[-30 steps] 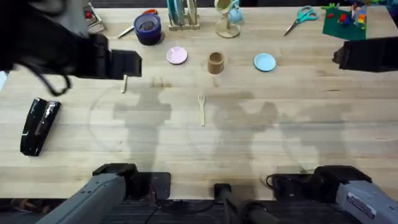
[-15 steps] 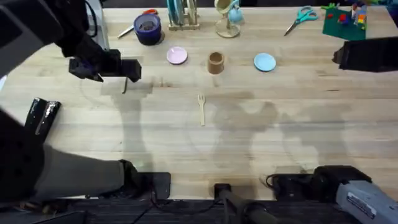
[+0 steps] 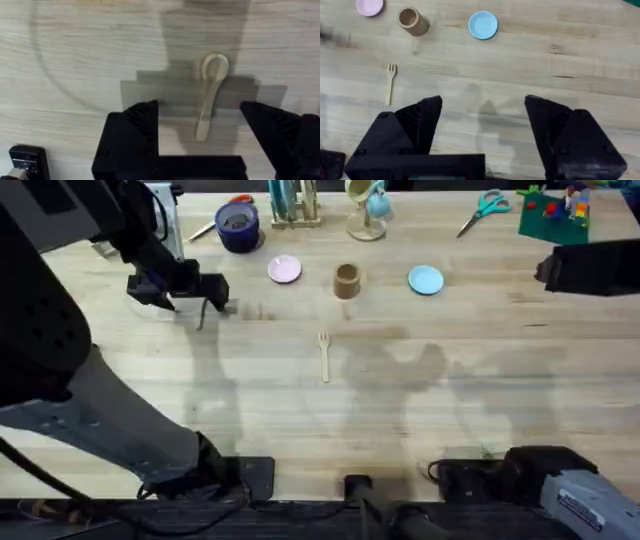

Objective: Pick up a utensil and set it on the pink plate, then put the other utensil in the container.

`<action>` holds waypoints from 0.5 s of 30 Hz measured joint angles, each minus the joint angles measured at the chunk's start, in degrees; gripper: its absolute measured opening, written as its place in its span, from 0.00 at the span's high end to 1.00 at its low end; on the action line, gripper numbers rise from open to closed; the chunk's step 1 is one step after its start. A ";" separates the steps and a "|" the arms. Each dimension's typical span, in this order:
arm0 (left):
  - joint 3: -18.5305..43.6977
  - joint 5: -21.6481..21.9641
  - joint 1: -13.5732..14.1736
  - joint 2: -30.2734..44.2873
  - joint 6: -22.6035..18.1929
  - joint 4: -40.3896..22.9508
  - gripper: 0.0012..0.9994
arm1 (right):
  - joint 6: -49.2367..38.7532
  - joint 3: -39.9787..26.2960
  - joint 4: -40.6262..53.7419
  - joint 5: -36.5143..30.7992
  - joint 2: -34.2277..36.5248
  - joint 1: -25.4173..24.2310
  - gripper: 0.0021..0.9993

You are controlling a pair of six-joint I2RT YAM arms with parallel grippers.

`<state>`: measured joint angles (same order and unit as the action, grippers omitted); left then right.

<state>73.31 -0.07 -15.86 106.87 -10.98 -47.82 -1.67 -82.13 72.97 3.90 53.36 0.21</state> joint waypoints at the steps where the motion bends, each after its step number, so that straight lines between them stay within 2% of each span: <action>1: 0.03 -0.23 -0.15 0.02 -0.05 0.03 0.01 | 0.00 0.00 0.00 0.00 0.00 0.00 0.00; 13: 0.36 -0.99 -0.26 0.44 -1.05 -0.21 0.00 | 0.00 0.00 0.00 0.00 0.00 0.00 0.00; 15: 0.36 -1.24 -0.26 0.44 -1.04 -0.39 0.05 | 0.00 0.00 0.00 0.00 0.00 0.00 0.00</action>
<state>73.67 -1.31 -16.12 107.31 -12.02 -48.21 -1.67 -82.13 72.97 3.90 53.36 0.21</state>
